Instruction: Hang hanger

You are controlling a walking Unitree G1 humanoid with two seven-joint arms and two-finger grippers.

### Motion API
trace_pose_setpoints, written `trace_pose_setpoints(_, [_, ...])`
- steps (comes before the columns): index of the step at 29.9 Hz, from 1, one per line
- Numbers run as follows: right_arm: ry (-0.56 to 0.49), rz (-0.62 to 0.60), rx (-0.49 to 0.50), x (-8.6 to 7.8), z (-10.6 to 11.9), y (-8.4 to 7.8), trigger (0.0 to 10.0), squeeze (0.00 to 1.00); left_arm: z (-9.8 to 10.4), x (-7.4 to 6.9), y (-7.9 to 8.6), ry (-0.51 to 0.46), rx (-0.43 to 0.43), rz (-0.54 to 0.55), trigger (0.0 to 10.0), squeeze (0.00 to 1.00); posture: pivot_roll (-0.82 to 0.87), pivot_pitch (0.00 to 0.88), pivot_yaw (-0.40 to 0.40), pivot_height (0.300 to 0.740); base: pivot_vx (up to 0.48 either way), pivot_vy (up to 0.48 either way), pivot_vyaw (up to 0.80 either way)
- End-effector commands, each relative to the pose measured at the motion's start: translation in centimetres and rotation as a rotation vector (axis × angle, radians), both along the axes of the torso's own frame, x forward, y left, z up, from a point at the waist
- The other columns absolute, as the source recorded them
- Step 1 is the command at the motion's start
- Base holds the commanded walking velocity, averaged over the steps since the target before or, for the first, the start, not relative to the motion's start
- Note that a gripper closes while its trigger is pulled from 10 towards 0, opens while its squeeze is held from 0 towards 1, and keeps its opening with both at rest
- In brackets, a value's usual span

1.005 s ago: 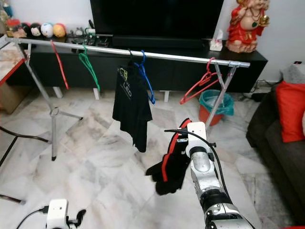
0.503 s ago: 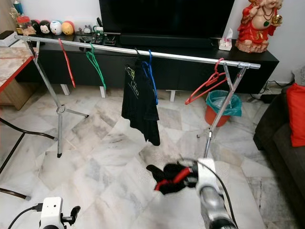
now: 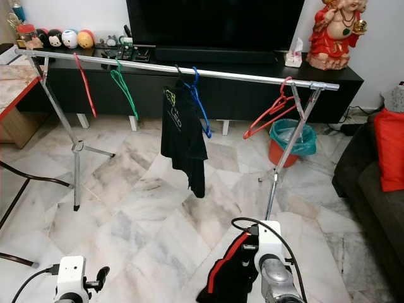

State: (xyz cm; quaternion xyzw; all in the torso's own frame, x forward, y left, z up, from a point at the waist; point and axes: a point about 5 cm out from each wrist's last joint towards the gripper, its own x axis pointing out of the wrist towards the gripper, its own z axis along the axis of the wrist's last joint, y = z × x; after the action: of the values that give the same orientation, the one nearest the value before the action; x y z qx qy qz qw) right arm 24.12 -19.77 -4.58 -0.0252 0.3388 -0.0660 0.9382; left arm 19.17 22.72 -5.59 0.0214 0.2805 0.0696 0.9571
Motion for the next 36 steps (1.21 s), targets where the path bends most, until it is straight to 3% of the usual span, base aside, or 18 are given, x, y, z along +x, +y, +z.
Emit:
trace_pose_setpoints(1, [0.004,0.004,0.000,0.0,0.0,0.0,10.0,0.00,0.3,0.4,-0.2,-0.022,-0.007,0.009,10.0,0.00,0.04,0.000,-0.056,0.740,0.000,0.000,0.00])
trace_pose_setpoints(16, [0.091,0.048,0.021,-1.5,-1.2,0.3,10.0,0.00,-1.1,-1.4,0.3,0.099,-0.006,0.048,10.0,0.00,0.03,0.000,-0.052,0.740,0.000,0.000,0.00])
trace_pose_setpoints(28, [0.094,0.039,0.028,-1.8,-1.4,0.3,10.0,0.00,-1.2,-1.5,0.4,0.107,-0.011,0.047,10.0,0.00,0.04,0.000,-0.048,0.740,0.000,0.000,0.00])
trace_pose_setpoints(36, [0.106,0.036,0.026,-2.2,-1.6,0.2,10.0,0.00,-1.1,-1.4,0.3,0.105,-0.012,0.039,10.0,0.00,0.04,0.000,-0.045,0.740,0.251,0.000,0.00])
